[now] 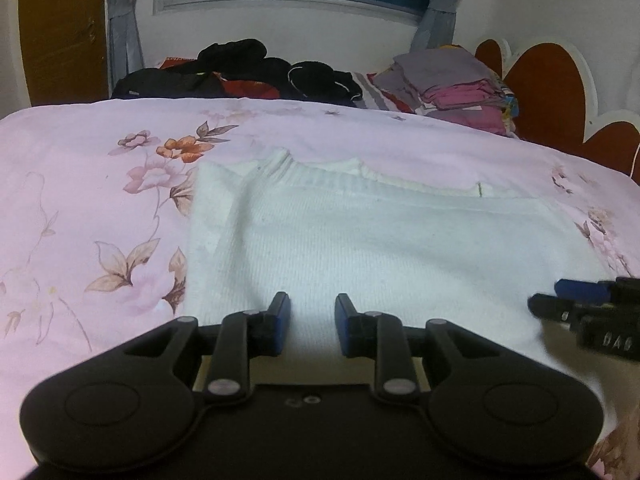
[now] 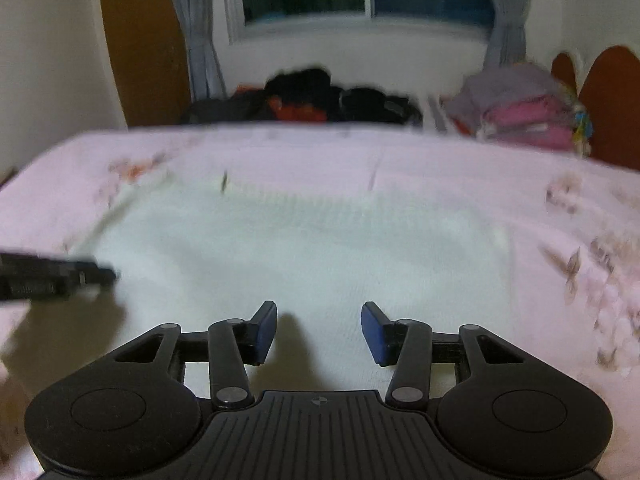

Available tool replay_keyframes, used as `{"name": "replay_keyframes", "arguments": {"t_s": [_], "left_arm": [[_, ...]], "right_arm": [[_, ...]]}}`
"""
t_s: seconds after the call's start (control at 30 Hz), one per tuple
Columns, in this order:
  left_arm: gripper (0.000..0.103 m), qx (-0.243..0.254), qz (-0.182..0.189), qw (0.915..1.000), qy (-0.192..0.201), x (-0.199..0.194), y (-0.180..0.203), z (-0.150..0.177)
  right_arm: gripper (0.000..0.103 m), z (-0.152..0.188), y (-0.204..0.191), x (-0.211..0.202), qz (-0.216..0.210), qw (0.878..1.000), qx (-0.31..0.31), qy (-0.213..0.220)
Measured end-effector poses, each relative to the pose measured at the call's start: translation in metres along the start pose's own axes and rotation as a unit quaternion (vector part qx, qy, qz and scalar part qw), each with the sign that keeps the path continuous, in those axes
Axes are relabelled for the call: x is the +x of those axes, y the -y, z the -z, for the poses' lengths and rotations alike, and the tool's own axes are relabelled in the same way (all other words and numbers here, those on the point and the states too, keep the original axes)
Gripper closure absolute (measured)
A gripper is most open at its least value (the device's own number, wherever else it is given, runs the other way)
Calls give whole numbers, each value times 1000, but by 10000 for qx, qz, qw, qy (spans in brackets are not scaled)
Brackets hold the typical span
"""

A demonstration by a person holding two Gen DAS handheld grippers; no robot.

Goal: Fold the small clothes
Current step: 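Raise both open grippers above the folded sweater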

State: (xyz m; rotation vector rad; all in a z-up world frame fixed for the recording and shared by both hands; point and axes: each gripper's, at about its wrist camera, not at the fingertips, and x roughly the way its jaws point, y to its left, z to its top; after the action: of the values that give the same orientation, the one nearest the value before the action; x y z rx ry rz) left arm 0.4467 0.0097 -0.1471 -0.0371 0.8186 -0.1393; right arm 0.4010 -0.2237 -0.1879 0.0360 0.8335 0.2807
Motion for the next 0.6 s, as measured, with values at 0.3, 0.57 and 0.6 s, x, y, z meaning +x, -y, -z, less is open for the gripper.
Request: {"name": "replay_keyframes", "arguments": {"t_s": [0.3, 0.57, 0.6], "left_arm": [[73, -20, -2, 9999, -139, -12, 3, 0], [70, 201, 190, 9994, -228, -32, 0, 27], [70, 215, 179, 9993, -238, -33, -2, 31]], "right_arm": [[56, 3, -2, -21, -193, 9993, 307, 1], [56, 22, -14, -37, -117, 9993, 336, -74], [56, 25, -14, -41, -87, 9993, 357, -64]]}}
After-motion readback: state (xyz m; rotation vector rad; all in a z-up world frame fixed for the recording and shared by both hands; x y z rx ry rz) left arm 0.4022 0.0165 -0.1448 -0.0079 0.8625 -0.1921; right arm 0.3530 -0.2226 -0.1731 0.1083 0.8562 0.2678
